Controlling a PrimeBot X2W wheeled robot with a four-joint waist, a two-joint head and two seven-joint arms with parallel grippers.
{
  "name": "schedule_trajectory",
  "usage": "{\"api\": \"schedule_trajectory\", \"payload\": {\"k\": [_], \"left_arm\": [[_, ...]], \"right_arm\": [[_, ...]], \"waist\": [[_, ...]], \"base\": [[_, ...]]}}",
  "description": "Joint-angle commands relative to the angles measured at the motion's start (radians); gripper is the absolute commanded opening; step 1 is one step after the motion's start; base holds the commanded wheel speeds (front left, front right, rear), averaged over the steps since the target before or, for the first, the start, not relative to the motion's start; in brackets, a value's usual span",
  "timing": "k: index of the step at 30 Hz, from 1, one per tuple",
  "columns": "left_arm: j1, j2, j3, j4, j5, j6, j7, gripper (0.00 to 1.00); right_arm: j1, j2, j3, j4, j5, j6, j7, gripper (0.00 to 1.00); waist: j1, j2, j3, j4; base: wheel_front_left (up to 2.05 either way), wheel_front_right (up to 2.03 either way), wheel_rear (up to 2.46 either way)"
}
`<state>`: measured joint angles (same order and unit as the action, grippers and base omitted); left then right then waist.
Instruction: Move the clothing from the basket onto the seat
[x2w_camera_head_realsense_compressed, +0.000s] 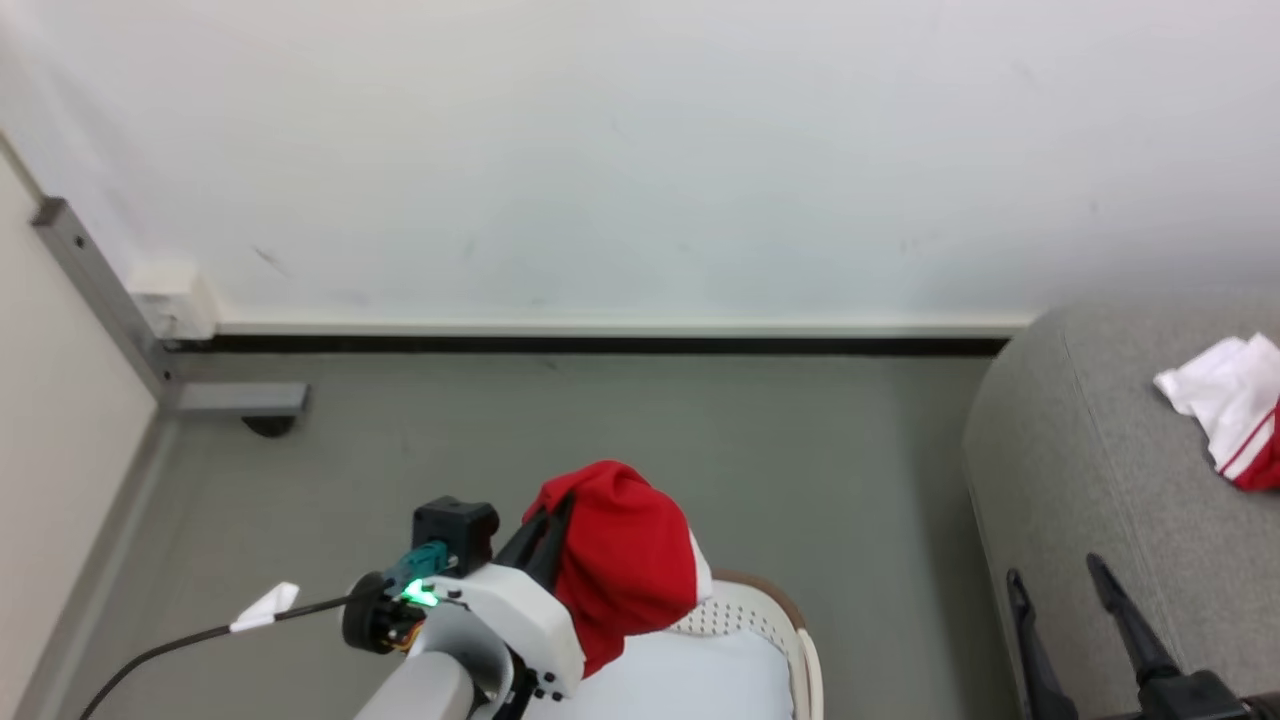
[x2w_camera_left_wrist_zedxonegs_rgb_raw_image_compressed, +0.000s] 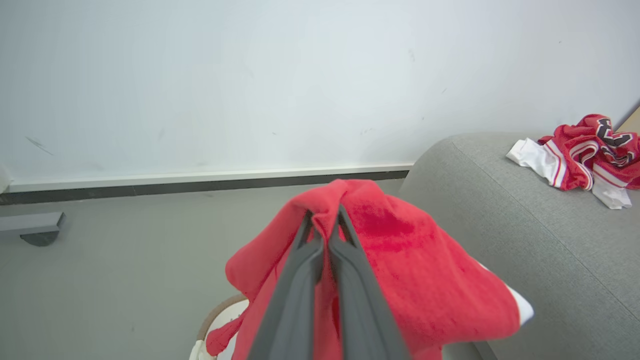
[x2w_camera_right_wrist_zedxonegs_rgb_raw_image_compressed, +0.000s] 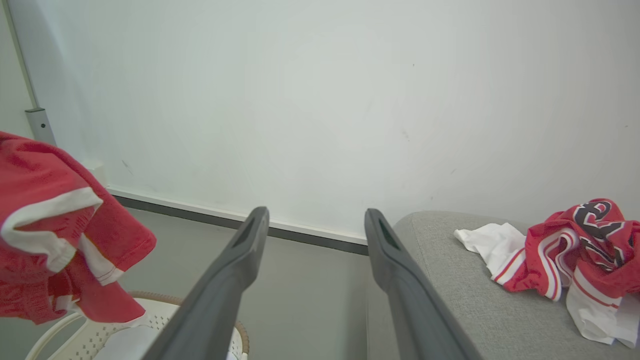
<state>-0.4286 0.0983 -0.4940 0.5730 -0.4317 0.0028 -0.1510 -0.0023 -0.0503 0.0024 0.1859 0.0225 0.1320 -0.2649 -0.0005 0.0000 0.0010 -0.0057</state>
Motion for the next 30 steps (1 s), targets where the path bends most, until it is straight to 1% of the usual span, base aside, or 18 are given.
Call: {"api": "schedule_trajectory", "payload": {"k": [1,8,14,18,21,24,30], "left_arm": [[0.024,0.017,0.003,-0.031,0.003,0.01,0.011,0.0],[0.106,0.094,0.018,-0.271,0.001,0.07,0.113,0.0],[0.152,0.128,0.019,-0.41,0.006,0.108,0.172,0.0],[0.161,0.131,0.015,-0.463,0.006,0.121,0.19,0.0],[0.159,0.124,0.008,-0.484,0.005,0.125,0.196,0.0],[0.146,0.11,-0.01,-0.499,0.008,0.121,0.202,0.0],[0.112,0.07,-0.053,-0.493,0.017,0.11,0.209,0.0]], "right_arm": [[0.023,-0.001,0.008,0.001,0.006,-0.003,0.001,1.0],[0.053,-0.001,0.057,-0.005,0.036,-0.003,0.001,1.0],[0.042,-0.001,0.096,-0.028,0.042,-0.003,0.001,1.0],[0.032,-0.001,0.118,-0.046,0.028,-0.003,0.001,1.0],[0.022,-0.001,0.153,-0.062,0.009,-0.003,0.001,1.0],[0.005,-0.005,0.216,-0.074,-0.007,-0.003,0.001,1.0],[-0.049,-0.01,0.386,-0.068,-0.01,-0.002,0.001,1.0]], "waist": [[0.0005,0.0,-0.062,0.044],[0.0005,0.0,-0.097,0.046],[0.0005,0.0,-0.101,0.042],[0.0005,0.0,-0.099,0.038],[0.0005,0.0,-0.094,0.032],[0.0005,0.0,-0.091,0.023],[0.0005,0.0,-0.083,-0.005]], "base": [[0.0,0.0,0.0],[0.0,0.0,0.0],[0.0,0.0,0.0],[0.0,0.0,0.0],[0.0,0.0,0.0],[0.0,0.0,0.0],[0.0,0.0,0.0]]}}
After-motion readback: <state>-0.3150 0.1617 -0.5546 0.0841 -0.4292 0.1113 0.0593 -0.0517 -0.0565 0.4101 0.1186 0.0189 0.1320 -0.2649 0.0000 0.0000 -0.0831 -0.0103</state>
